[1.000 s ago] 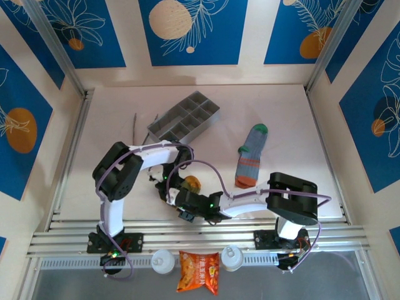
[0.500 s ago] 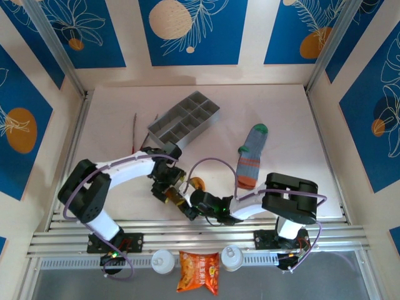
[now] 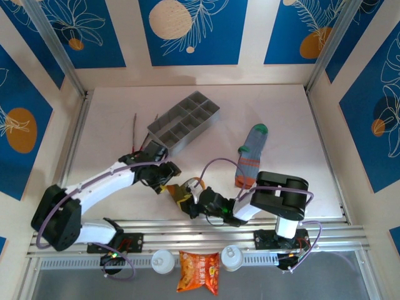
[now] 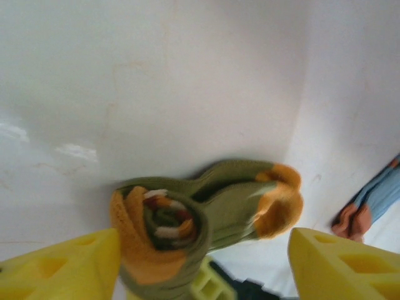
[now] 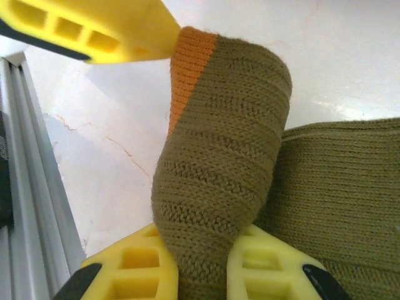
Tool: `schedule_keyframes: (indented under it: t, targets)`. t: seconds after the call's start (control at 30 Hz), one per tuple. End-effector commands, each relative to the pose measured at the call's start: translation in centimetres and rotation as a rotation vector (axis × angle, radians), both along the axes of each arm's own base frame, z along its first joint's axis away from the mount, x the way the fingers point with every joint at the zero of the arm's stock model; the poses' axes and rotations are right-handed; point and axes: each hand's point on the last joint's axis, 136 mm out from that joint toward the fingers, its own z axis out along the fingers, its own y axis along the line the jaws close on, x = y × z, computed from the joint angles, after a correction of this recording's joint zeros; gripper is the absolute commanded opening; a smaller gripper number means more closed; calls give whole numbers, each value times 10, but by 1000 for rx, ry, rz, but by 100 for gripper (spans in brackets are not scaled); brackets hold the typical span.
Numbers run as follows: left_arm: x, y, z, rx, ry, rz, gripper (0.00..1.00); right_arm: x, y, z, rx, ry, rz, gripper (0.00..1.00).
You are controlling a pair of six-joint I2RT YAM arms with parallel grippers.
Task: Roll the socks
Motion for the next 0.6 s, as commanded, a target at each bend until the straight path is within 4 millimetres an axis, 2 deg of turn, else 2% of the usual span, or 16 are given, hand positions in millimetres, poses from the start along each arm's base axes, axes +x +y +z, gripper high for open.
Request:
schedule_keyframes:
  t: [0.0,0.07,0.27,0.57]
  targets:
    - [-12,13,-4,31,-40,-72,64,-71,-143,-140,-591,393,-15,0]
    - [-16,10,-7,-7,-55,-80,61,-70,-145,-142,-571,417,-37,0]
    - [-20,-9,-16,-54,-81,-141,60,-68,-142,-143,-542,452,-48,0]
    - [-35,-19,-38,3,-55,-223,57,-68,-141,-148,-503,534,-61,0]
